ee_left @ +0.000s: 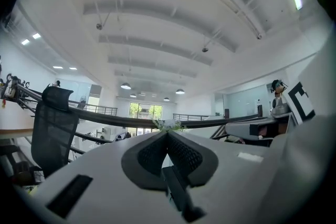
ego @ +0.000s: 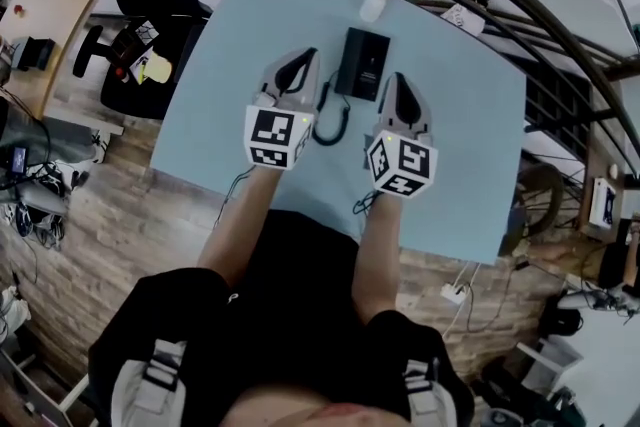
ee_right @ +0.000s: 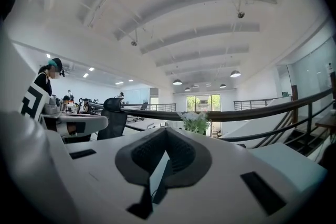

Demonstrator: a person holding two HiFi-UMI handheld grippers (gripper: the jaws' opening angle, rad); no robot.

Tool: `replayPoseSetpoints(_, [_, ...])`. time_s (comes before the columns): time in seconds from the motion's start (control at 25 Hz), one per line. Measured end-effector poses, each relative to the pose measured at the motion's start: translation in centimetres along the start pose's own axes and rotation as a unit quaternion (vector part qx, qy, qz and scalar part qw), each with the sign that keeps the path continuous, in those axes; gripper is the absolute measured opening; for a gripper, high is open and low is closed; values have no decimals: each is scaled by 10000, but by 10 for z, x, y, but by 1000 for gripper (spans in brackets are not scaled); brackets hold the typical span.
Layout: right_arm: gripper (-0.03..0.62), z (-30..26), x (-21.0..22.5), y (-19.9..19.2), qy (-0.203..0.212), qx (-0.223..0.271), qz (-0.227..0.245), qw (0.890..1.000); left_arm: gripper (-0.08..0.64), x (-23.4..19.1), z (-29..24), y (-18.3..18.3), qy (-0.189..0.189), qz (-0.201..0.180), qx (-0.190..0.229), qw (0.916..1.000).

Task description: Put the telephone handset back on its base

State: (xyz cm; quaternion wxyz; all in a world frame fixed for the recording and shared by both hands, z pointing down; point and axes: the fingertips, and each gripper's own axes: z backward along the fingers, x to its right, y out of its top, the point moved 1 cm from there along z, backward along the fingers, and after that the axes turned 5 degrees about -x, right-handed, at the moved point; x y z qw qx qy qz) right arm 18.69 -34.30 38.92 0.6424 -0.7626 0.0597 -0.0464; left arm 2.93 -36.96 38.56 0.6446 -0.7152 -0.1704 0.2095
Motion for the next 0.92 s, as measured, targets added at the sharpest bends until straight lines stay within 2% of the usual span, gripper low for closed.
replayPoseSetpoints(0.92, [-7, 8, 9, -9, 6, 53, 71, 10000, 0, 12, -6, -11, -83, 28, -65, 9999])
